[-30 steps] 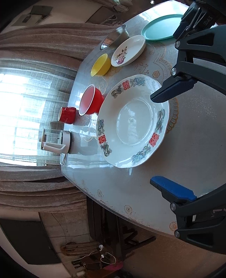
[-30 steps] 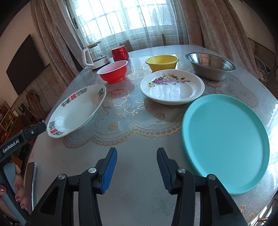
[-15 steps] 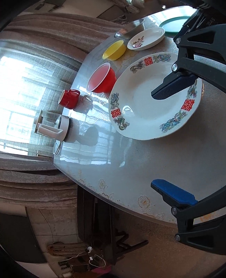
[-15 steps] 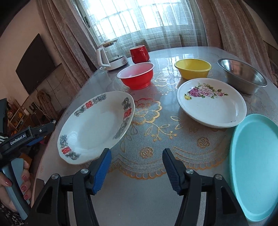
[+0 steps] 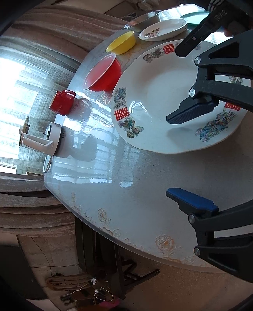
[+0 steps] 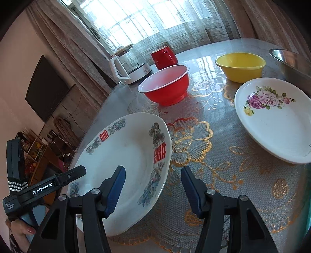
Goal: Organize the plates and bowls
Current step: 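Close both grippers on the rim of the large red-patterned white plate, then lift the large white plate with both grippers over the teal plate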
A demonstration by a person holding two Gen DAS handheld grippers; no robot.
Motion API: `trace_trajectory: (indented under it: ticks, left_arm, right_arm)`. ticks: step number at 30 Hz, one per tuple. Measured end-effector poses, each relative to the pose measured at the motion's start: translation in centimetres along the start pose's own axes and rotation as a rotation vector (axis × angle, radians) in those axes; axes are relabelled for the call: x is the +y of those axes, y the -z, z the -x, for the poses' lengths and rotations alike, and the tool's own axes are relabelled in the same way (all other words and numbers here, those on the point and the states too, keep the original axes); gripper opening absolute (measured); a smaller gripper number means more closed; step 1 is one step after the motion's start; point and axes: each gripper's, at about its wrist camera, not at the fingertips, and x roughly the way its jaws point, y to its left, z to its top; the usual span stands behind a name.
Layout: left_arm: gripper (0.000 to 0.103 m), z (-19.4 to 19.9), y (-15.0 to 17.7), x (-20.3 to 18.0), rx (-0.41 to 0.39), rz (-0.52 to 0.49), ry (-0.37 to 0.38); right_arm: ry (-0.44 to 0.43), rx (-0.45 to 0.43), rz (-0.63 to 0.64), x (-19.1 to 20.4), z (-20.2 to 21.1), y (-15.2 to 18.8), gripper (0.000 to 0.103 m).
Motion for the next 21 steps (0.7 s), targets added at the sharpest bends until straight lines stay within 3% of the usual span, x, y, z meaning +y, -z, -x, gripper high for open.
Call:
trace_trajectory:
  ticks: [4,7,9,13,16,21]
  left_arm:
    - [0.057,-0.6,0.1,-0.4,0.003,-0.007,0.019]
    - [0.045,-0.7,0.0,-0.9,0.004,-0.02,0.034]
    - [0.034,-0.7,0.0,-1.5,0.002,-0.04,0.043]
    - [0.035,-0.8,0.1,-2.0,-0.018,-0.042,0.015]
    - [0.035,-0.6,0.4,-2.4,-0.036,-0.066,-0.004]
    - [0.035,0.3,1.1,-2.4,-0.046,-0.065,-0.018]
  right_arm:
    - [-0.02,0.017,0.005,0.6,-1.1,-0.5,0.047]
    - [-0.012,0.038,0.008,0.8,-1.9,-0.6,0.037]
    - [0.003,0.04,0.012,1.0,-2.0,-0.6,0.036]
    - [0.014,0.038,-0.004,0.6,-1.9,-0.6,0.024]
    - [-0.025,0.036,-0.061,-0.7,-1.9,-0.6,0.016]
    - [-0.015,0.042,-0.027,-0.3,-1.4,-0.4,0.015]
